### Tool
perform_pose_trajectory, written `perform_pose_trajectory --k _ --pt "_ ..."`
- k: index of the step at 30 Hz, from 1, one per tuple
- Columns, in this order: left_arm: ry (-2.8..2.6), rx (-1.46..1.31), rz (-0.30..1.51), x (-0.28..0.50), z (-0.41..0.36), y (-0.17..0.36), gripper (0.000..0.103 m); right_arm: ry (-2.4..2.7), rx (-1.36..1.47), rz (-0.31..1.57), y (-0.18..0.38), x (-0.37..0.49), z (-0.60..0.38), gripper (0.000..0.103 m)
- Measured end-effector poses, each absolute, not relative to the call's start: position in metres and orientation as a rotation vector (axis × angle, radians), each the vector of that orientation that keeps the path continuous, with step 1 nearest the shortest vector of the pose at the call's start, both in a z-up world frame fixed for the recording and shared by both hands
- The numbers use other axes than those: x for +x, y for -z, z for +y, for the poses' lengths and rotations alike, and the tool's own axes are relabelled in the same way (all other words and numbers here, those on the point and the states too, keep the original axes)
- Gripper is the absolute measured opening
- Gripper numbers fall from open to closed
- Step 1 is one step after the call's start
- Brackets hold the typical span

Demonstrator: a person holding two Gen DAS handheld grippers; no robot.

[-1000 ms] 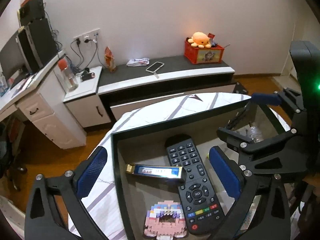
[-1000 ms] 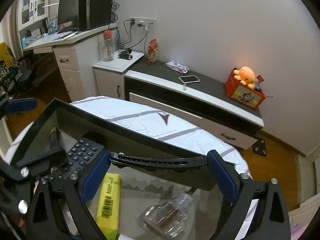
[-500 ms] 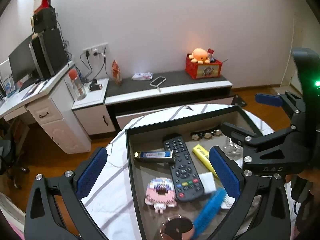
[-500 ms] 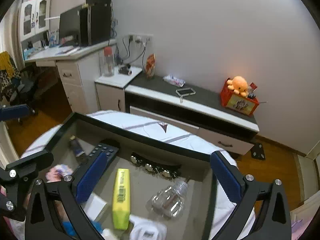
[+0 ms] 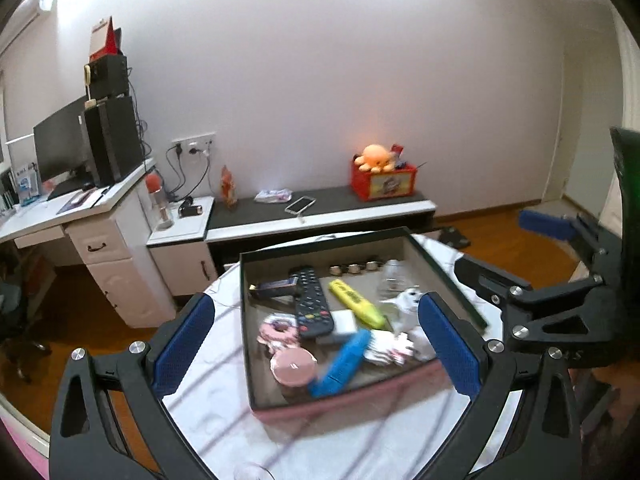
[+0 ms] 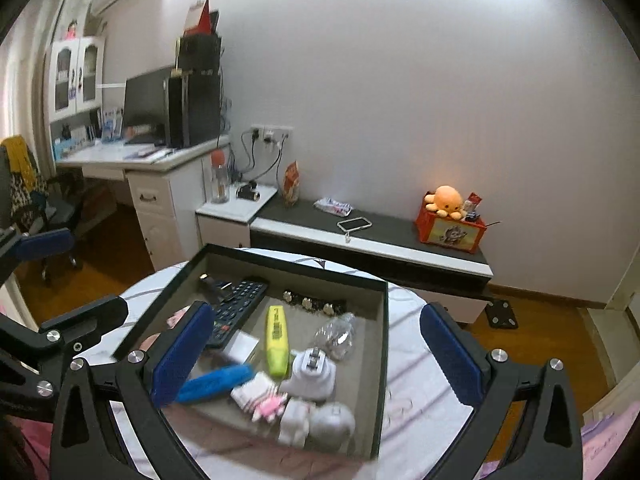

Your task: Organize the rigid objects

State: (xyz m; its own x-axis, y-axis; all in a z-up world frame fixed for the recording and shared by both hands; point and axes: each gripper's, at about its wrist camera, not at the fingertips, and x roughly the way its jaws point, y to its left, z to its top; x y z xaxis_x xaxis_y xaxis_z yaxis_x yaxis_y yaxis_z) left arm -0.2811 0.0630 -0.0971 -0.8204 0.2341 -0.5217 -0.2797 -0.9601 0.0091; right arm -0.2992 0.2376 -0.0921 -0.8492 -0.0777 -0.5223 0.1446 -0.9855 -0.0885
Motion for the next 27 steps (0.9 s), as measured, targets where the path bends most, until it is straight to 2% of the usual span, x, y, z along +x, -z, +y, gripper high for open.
perform_pose_trajectory --k 3,14,27 --pt "-2.799 -0.745 0.118 -0.255 0.059 0.091 0.103 2.922 0.755 0.107 0.086 -0.262 0.241 0.103" --pt "-2.871 -0.637 0.08 -0.175 0.049 0.072 0.103 2.994 0.605 0.023 0.067 -0.167 0.242 0.103" --pt "-2.897 -0.497 0.123 -0.124 0.055 0.05 0.103 3.023 0.423 -0.033 0.044 -0.106 0.234 0.103"
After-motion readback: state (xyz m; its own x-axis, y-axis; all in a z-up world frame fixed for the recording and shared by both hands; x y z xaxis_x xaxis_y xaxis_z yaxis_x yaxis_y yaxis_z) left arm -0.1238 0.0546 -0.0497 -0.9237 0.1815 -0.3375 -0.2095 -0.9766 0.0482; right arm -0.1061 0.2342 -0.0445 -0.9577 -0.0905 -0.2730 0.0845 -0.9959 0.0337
